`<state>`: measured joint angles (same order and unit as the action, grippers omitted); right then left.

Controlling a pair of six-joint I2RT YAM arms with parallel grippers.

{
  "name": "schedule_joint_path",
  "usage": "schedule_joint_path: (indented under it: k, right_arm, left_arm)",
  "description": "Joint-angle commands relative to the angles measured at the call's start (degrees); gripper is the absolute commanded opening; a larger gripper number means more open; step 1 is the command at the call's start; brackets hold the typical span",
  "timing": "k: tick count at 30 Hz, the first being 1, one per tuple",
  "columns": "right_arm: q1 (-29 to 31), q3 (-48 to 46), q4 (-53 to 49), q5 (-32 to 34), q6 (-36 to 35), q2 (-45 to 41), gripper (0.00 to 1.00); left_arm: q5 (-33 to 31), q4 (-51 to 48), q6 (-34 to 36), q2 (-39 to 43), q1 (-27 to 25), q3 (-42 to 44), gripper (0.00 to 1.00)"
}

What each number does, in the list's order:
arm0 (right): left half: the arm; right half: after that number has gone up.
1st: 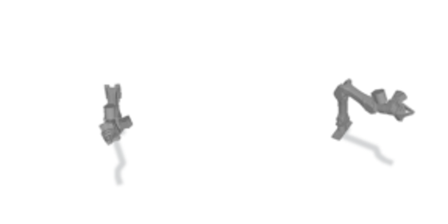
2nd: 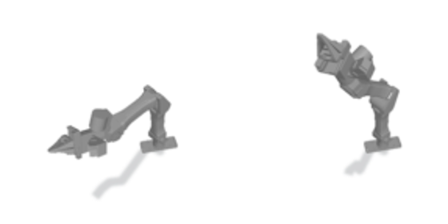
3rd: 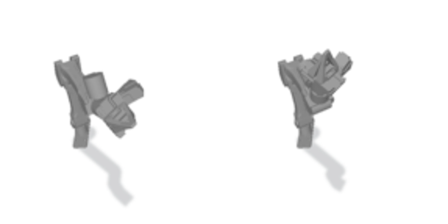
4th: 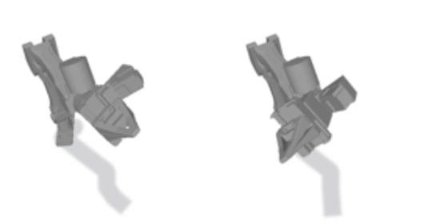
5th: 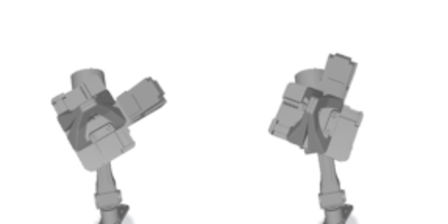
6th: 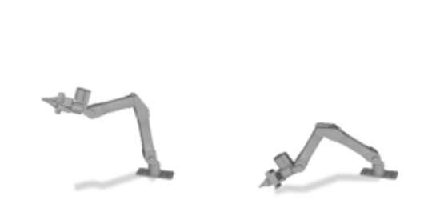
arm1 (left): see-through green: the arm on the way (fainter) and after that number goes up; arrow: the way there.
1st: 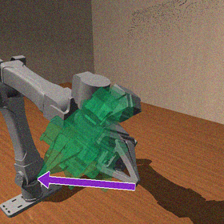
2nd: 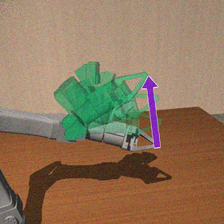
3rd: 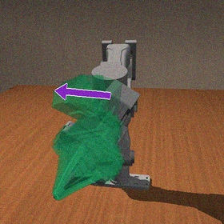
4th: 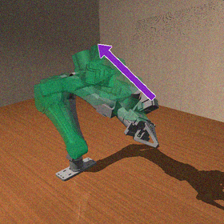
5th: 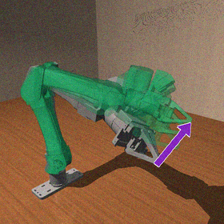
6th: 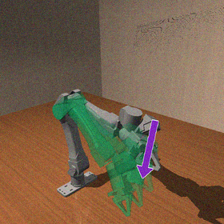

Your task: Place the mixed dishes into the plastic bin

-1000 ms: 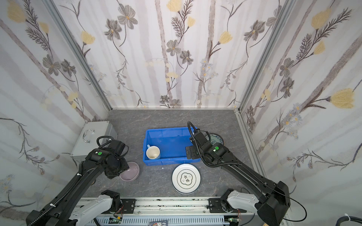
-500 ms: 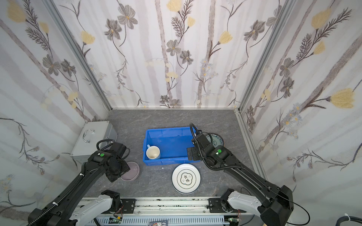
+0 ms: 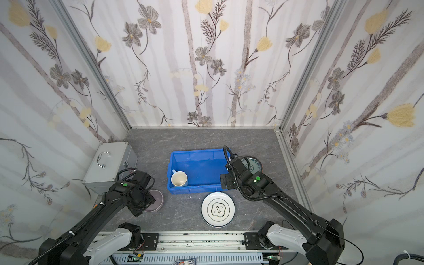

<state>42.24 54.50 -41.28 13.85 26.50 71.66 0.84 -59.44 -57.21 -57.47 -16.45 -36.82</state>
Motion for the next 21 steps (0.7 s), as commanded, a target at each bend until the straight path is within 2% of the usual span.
schedule_joint_path:
  k: [1,4,13,21]
  right_arm:
    - [-0.2,-0.1,1.4,0.7,-0.1,-0.4,1.00]
    - [-0.4,0.0,1.0,0.9,-0.3,-0.6,1.00]
    - [-0.6,0.0,0.1,1.2,-0.4,-1.1,1.00]
    - [-0.5,-0.2,-0.5,1.6,-0.1,-2.1,1.00]
  left_arm:
    - [-0.2,2.7,-1.0,-0.7,0.0,0.6,0.56]
    - [0.3,4.7,-1.1,-1.5,0.0,1.7,0.44]
    - [-0.6,6.7,0.0,-3.5,0.0,2.2,0.34]
    - [-1.1,7.1,1.0,-4.0,0.5,1.5,0.13]
